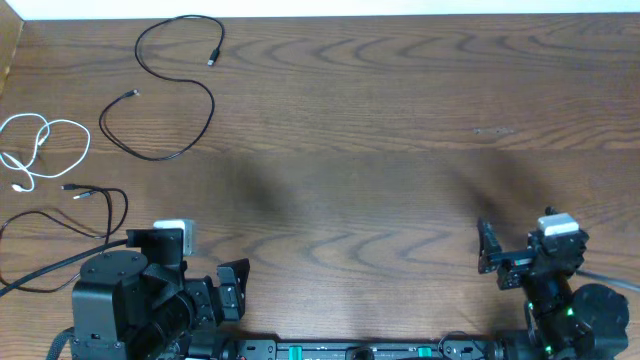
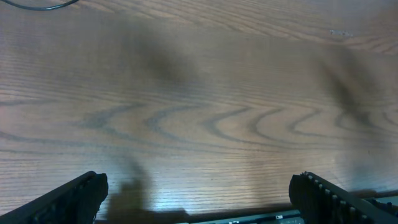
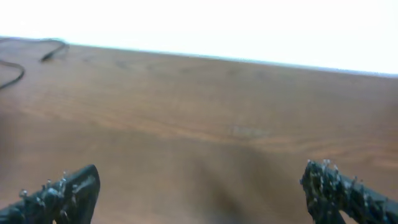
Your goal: Untangle cables
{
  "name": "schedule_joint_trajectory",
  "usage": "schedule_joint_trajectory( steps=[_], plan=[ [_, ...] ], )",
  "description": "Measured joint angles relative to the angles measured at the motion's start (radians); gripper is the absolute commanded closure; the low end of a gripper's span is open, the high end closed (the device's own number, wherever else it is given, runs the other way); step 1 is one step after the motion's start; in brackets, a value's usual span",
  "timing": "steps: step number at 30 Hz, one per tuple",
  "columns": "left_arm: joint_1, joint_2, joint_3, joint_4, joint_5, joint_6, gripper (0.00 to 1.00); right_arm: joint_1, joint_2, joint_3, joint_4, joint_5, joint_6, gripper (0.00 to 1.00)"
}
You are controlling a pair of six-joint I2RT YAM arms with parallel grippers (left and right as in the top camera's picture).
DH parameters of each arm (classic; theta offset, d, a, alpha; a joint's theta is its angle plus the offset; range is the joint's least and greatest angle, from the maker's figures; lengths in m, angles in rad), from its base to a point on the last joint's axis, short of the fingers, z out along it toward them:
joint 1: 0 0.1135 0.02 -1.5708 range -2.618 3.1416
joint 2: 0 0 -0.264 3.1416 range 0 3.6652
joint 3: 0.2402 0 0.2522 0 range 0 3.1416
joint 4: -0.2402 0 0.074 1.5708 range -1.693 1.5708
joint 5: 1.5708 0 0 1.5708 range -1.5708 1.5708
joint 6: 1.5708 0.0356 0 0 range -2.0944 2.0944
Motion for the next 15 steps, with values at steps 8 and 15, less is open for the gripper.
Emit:
schedule_joint_trajectory(
  steps=[8, 15],
  plan=[
    [0.000, 0.000, 0.000, 0.000, 0.000, 0.000, 0.02, -0.036, -0.102, -0.161, 0.203, -0.031, -0.015, 0.01],
    [0.000, 0.000, 0.000, 0.000, 0.000, 0.000, 0.02, -0.034, -0.111, -0.269, 0.367, -0.045, -0.006, 0.01]
  ],
)
